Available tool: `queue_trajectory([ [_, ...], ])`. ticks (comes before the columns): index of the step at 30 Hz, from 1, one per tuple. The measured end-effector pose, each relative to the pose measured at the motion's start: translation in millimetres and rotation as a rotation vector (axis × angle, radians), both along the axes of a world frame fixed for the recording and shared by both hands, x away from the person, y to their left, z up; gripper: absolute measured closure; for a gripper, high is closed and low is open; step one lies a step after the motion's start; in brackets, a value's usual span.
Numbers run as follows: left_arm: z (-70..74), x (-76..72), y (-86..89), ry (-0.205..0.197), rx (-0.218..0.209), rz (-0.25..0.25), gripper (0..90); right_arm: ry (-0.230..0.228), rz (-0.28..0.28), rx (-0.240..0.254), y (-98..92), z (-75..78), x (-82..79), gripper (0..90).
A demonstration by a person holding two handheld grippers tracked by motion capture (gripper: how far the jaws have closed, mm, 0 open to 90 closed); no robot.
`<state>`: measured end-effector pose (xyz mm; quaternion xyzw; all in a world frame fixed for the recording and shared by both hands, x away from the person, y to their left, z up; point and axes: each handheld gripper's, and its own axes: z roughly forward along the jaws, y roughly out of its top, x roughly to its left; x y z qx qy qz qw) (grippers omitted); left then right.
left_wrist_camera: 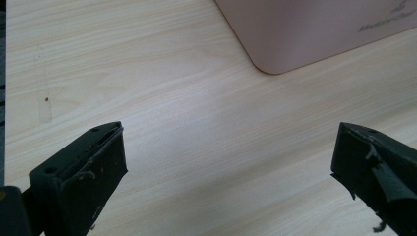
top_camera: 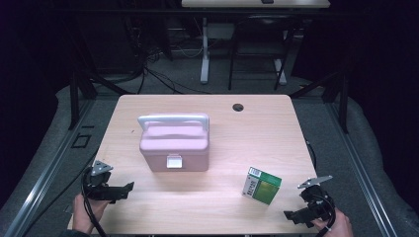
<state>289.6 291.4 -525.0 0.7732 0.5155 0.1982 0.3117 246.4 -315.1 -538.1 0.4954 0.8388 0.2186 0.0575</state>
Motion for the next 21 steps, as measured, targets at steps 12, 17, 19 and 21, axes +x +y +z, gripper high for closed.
queue_trajectory([
  [12, -4.1, 4.6, 9.9, 0.063, 0.023, 0.014, 0.1, -0.023, 0.120, -0.065, 13.0, 7.3, -1.5, 0.1],
  [17, -6.0, 0.8, 8.5, 0.071, 0.039, 0.006, 0.1, -0.020, 0.162, -0.082, 21.7, 13.9, 1.7, 0.0],
  [19, -6.2, -0.3, 8.5, 0.071, 0.038, 0.004, 0.1, -0.026, 0.179, -0.079, 24.5, 18.2, 2.4, 0.0],
  [21, -6.1, -0.5, 8.6, 0.070, 0.037, 0.005, 0.0, -0.026, 0.184, -0.077, 25.4, 20.6, 2.8, 0.0],
])
